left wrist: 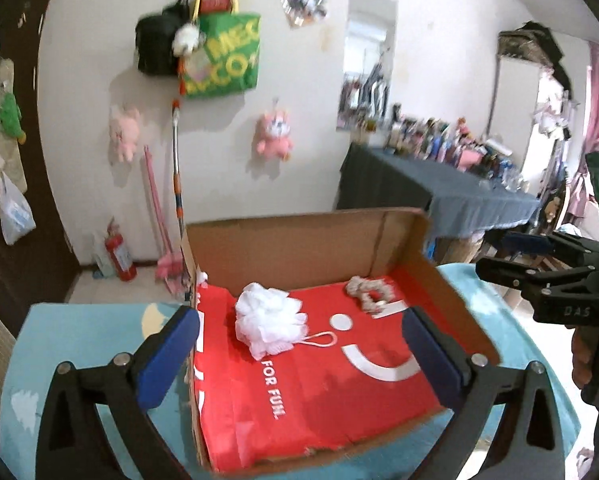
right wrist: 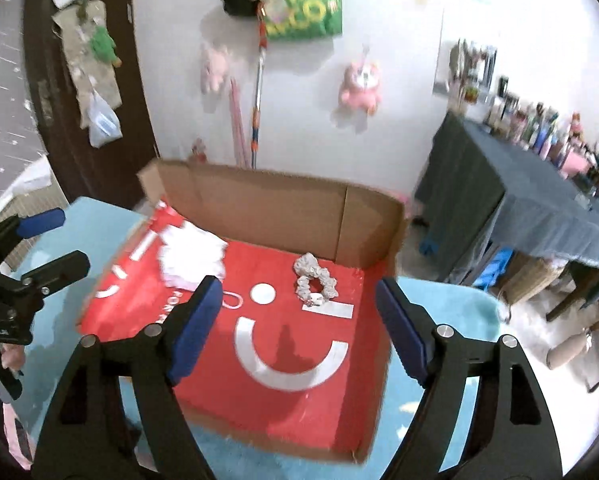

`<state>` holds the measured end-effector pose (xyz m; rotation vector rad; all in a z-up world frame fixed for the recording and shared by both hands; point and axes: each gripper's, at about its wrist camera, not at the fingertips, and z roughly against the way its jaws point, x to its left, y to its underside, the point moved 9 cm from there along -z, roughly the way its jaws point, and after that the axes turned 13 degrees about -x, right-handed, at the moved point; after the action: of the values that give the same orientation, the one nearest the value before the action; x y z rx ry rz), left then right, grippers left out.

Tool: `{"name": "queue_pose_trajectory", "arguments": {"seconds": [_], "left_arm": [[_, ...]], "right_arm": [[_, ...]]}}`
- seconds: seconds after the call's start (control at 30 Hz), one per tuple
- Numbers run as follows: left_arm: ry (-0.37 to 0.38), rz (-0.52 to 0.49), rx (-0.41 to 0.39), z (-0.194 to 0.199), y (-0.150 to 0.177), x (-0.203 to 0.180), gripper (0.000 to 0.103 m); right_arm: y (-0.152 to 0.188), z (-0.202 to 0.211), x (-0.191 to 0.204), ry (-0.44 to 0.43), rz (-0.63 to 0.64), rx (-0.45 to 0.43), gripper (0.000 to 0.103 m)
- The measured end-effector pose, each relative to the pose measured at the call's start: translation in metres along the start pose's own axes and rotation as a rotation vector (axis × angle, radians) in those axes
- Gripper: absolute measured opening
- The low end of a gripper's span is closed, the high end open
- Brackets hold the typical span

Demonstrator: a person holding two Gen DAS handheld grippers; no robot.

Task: Organize soft objects
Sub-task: 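Open both grippers to drop the puff and scrunchie in the box, then grasp the white sock with the left gripper while the right grasps the red knitted scrubber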

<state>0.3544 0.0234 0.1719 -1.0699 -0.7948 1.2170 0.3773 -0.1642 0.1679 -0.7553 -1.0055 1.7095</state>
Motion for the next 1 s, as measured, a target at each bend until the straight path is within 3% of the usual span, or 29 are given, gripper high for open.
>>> {"name": "queue_pose_trajectory", "arguments": {"seconds": [0.13, 0.3, 0.33, 0.5, 0.63, 0.8, 1.0], "left_arm": [[0.022, -0.019, -0.079, 0.051, -0.004, -0.018, 0.103], [0.045, -0.009, -0.182, 0.114, 0.002, -0.036, 0.103], [0.040, -0.012, -0.205, 0.125, 0.004, -0.038, 0.103], [0.025, -0.028, -0.297, 0.173, 0.027, -0.054, 0.103], [0.023, -0.024, -0.318, 0.195, 0.054, -0.064, 0.103], [-0.039, -0.026, -0.336, 0.199, 0.091, -0.065, 0.103], [-0.012, 0.031, -0.235, 0.181, 0.139, -0.064, 0.103]], "right_arm": [[-0.006, 0.064, 0.015, -0.008, 0.036, -0.115, 0.090], [0.001, 0.142, 0.029, 0.014, 0.068, -0.262, 0.094], [0.006, 0.161, 0.032, 0.029, 0.068, -0.293, 0.099], [0.040, 0.215, 0.052, 0.047, 0.072, -0.384, 0.099], [0.076, 0.237, 0.062, 0.094, 0.073, -0.429, 0.099], [0.124, 0.241, 0.063, 0.136, 0.033, -0.422, 0.099], [0.182, 0.222, 0.055, 0.147, -0.050, -0.352, 0.100]]}}
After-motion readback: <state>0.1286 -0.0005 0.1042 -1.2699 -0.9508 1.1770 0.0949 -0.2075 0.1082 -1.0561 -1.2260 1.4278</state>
